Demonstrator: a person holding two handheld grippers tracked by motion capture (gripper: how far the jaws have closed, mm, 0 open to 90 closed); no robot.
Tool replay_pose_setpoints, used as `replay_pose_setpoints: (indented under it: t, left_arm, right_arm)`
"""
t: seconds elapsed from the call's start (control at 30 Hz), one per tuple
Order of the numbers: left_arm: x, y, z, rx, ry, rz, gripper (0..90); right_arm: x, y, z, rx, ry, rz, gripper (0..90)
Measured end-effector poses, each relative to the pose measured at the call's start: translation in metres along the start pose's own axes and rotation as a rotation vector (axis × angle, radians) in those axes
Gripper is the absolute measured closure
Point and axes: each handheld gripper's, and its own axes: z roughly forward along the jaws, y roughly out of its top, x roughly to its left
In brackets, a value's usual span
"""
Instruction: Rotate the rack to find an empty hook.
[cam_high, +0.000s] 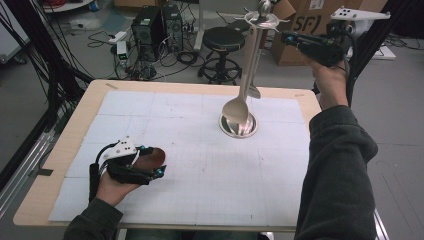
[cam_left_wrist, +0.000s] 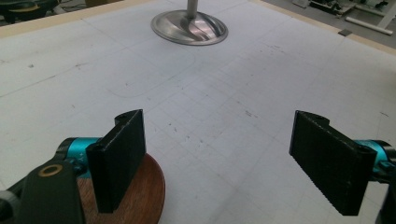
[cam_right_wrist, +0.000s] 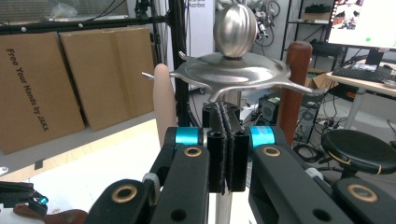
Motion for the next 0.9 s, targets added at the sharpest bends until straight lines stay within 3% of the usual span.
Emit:
replay_pose_setpoints:
  t: [0.23,0.53,0.9]
  left_arm:
    - [0.0,0.0,0.0,-0.001,0.002,-0.001,19.2]
    - [-0.001,0.0,-0.001,-0.004,0.005,-0.006,19.3]
    - [-0.001,0.0,-0.001,-0.004,0.006,-0.003,19.2]
  right_arm:
    - [0.005,0.005,0.005,0.014,0.004,-0.015,89.7]
    - [0.021,0.005,0.02,0.019,0.04,-0.034,89.7]
    - [0.033,0.011,0.038,0.03,0.047,-0.05,89.7]
